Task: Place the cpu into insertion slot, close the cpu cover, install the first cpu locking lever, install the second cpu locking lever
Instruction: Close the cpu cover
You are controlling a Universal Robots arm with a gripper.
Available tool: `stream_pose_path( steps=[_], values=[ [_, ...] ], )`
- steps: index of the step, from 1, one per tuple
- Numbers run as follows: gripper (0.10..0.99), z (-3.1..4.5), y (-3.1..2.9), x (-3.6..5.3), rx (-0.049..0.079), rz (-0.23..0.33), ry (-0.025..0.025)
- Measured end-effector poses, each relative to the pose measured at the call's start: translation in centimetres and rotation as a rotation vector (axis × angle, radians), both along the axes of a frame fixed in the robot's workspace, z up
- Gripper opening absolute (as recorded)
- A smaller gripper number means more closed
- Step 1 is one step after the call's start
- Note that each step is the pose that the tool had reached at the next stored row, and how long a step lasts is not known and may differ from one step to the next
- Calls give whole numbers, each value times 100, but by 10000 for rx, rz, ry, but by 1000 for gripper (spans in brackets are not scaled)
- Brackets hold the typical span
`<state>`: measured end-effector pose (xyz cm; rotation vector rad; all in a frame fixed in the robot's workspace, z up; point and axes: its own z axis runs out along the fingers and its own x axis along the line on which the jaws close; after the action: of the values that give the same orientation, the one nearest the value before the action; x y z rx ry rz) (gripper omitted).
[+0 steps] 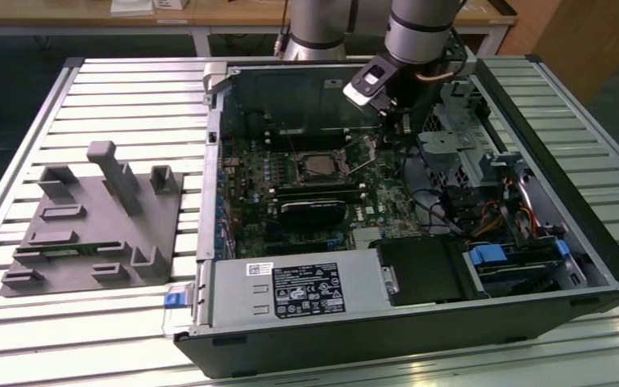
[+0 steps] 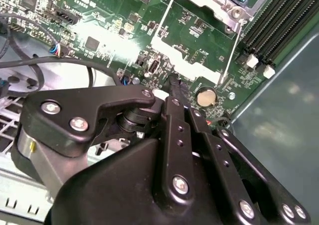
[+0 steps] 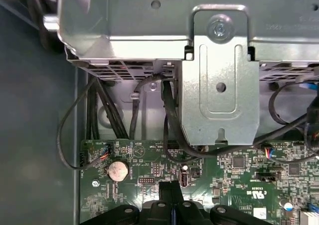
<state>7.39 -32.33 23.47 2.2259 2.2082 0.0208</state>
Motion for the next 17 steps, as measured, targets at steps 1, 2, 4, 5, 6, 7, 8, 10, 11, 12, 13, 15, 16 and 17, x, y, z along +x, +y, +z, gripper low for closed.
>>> stream_pose_path(
  steps=[1, 2, 4, 5, 6, 7, 8, 10, 11, 12, 13, 15, 16, 17],
  values=[
    [106, -15, 0, -3, 0, 0, 0],
    [106, -27, 0, -7, 1, 0, 0],
    [106, -44, 0, -21, 0, 0, 0],
    [106, -50, 0, -28, 0, 0, 0],
    [106, -53, 0, -33, -2, 0, 0],
    [106, -54, 0, -37, -2, 0, 0],
    [106, -54, 0, -38, -2, 1, 0],
    [106, -54, 0, -40, -1, 1, 0],
    [106, -55, 0, -41, 0, 0, 0],
    [106, -55, 0, -41, 0, 1, 10],
    [106, -55, 0, -40, 0, 1, 76],
    [106, -57, 1, -37, 0, -1, 292],
    [106, -58, 1, -35, 0, 0, 409],
    [106, -59, 1, -32, 0, 0, 555]
  ],
)
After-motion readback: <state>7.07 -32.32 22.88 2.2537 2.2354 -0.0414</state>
